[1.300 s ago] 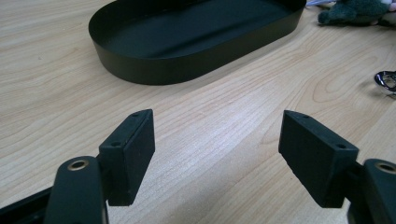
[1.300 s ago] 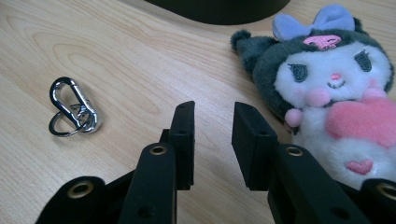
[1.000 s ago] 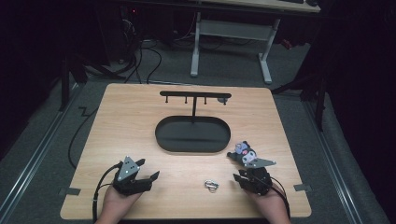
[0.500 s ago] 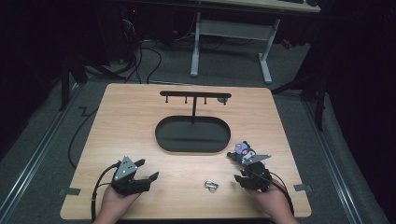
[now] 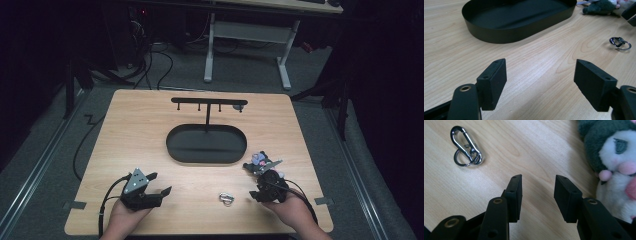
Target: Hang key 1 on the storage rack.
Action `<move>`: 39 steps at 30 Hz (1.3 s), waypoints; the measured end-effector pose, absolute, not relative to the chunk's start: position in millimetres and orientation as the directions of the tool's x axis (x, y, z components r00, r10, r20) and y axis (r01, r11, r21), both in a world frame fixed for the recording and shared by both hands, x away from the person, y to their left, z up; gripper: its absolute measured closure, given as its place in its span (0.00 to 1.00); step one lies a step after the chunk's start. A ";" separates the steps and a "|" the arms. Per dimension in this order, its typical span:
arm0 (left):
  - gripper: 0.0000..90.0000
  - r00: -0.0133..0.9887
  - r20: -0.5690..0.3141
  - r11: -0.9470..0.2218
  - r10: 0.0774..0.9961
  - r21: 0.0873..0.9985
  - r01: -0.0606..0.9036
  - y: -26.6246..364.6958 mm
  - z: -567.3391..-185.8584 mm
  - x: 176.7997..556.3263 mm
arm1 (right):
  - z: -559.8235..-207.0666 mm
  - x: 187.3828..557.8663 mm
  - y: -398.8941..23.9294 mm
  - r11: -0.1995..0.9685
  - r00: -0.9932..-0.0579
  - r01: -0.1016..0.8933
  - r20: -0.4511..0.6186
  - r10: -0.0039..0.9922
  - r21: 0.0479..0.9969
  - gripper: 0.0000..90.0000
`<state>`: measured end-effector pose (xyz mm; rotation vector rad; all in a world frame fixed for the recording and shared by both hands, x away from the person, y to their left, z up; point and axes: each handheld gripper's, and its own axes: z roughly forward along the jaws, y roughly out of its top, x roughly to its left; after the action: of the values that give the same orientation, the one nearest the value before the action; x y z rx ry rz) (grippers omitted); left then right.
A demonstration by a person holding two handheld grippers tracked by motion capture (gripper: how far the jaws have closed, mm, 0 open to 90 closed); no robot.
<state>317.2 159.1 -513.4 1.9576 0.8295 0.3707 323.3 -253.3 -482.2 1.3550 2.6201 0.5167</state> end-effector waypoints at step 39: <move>0.26 0.730 -0.077 -0.330 0.679 0.857 0.397 158.1 -514.6 315.4 | -455.1 334.3 -265.4 0.534 -0.591 0.751 0.034 0.806 0.387 0.34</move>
<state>315.4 158.1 -514.6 1.9630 0.8214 0.3664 334.3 -265.4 -455.1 1.3389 2.6183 0.5512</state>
